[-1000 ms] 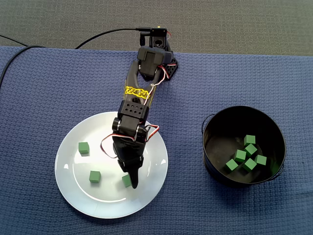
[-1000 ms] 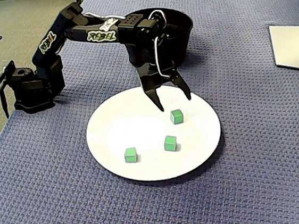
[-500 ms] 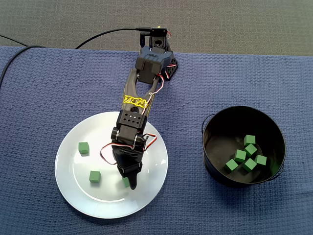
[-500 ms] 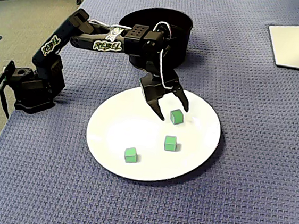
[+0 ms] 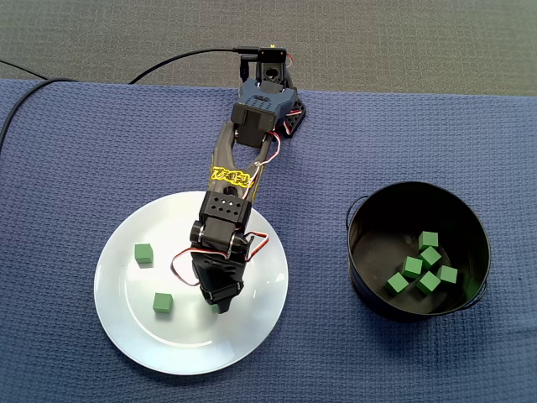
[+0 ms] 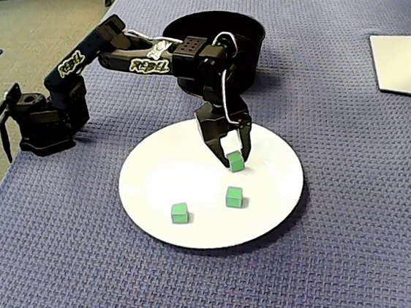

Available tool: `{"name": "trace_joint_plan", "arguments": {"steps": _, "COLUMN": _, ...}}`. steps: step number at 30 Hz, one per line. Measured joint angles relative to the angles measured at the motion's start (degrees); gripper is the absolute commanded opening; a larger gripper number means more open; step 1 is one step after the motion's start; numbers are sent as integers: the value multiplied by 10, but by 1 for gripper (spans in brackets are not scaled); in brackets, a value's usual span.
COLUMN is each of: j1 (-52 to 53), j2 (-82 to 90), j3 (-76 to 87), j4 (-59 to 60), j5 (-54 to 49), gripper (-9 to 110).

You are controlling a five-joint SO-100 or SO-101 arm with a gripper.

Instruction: Pick up the items on the white plate and put them in the black container.

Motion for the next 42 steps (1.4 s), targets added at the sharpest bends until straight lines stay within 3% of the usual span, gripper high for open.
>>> {"name": "trace_joint_plan", "arguments": {"steps": 6, "j1": 8, "j2": 54, "j3": 39, "j4": 11, "j5": 12, "gripper": 0}}
{"name": "trace_joint_plan", "arguments": {"steps": 14, "j1": -2, "j2": 409, "j3": 183, "j4": 21, "j5": 19, "gripper": 0}}
{"name": "trace_joint_plan", "arguments": {"steps": 18, "j1": -93, "j2": 590, "j3": 246, "j4": 21, "j5": 17, "gripper": 0}}
{"name": "trace_joint_plan", "arguments": {"steps": 23, "j1": -283, "j2": 719, "j3": 312, "j4": 17, "j5": 16, "gripper": 0}}
{"name": "trace_joint_plan", "arguments": {"steps": 30, "j1": -440, "j2": 671, "j3": 339, "j4": -17, "j5": 25, "gripper": 0}}
{"name": "trace_joint_plan", "arguments": {"steps": 42, "j1": -484, "j2": 432, "j3": 432, "j4": -188, "j5": 20, "gripper": 0}}
